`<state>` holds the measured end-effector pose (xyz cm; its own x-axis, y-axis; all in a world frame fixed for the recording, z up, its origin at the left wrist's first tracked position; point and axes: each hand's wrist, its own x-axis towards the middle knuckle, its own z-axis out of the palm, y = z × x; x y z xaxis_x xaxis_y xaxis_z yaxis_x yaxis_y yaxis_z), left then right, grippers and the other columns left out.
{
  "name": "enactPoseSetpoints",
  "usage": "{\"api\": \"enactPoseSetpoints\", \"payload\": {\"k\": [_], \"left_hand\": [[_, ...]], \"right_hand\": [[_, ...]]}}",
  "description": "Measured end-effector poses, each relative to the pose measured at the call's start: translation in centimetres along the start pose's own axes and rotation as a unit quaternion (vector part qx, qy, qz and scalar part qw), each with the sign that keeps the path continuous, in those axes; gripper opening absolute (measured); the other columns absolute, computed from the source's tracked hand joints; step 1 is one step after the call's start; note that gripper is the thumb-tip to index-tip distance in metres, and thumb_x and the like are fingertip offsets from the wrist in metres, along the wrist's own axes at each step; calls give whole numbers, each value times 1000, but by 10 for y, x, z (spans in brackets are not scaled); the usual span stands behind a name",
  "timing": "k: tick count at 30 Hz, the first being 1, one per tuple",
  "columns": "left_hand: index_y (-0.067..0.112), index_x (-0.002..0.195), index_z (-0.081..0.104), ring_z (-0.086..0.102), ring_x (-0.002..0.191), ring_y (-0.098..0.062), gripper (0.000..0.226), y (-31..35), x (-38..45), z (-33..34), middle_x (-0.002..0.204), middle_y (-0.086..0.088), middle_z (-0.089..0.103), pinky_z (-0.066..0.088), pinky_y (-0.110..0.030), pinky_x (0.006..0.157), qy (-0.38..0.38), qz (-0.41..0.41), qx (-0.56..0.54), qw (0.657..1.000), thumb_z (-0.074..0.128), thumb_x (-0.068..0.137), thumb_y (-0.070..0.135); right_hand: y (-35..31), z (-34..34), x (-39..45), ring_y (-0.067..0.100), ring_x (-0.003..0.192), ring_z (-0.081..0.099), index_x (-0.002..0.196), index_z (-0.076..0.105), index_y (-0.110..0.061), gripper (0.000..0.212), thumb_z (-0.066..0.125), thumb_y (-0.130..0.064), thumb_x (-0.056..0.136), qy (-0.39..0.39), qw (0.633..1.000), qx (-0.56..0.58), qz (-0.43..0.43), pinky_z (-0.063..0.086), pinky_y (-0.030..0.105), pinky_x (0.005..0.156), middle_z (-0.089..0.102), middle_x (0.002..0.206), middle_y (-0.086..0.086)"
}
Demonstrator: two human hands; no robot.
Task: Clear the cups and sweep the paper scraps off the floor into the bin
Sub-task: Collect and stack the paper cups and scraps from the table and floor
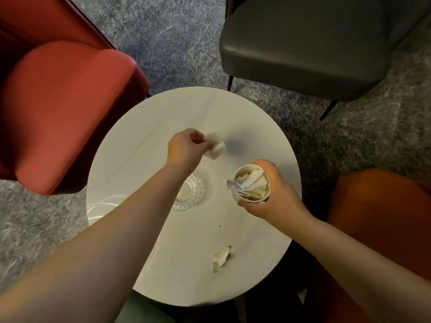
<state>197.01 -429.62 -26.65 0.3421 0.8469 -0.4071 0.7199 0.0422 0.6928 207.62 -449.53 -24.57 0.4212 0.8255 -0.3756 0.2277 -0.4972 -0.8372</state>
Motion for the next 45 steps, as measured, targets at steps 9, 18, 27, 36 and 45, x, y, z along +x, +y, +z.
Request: {"api": "enactPoseSetpoints", "payload": {"k": [9,18,27,36,45], "left_hand": [[14,72,63,59,63,-11,23,51,-111,-22,67,0,64,48,-24,62,-75,-17,-166,983,86,70,11],[29,82,56,67,74,-8,28,52,-120,16,74,10,68,58,-34,72,-56,4,31,998,82,72,26],[30,102,54,59,84,-15,32,31,-131,32,86,10,57,53,-35,70,6,61,87,994,69,78,17],[24,147,37,53,124,-20,79,15,-113,33,144,-1,46,46,-31,98,-108,-71,3,992,77,79,32],[19,92,70,72,76,-28,9,23,-102,49,90,-6,71,62,-41,64,-153,-121,31,980,65,85,21]], "right_hand": [[7,1,-2,11,104,57,127,35,-38,83,86,-29,63,-31,999,-36,-7,50,20,79,53,118,-6],[2,1,-1,7,96,59,115,41,-43,66,81,-22,68,-55,998,-15,32,55,22,74,51,110,-14],[0,-3,-2,0,97,56,109,44,-44,61,82,-23,67,-48,998,-36,-35,47,11,65,51,110,-16],[12,2,-1,1,96,53,113,40,-46,71,86,-35,61,-31,996,-73,-32,42,12,66,50,110,-16],[16,9,2,-7,88,54,100,48,-43,54,82,-36,58,-19,993,-106,-38,44,10,58,54,98,-19]]}}
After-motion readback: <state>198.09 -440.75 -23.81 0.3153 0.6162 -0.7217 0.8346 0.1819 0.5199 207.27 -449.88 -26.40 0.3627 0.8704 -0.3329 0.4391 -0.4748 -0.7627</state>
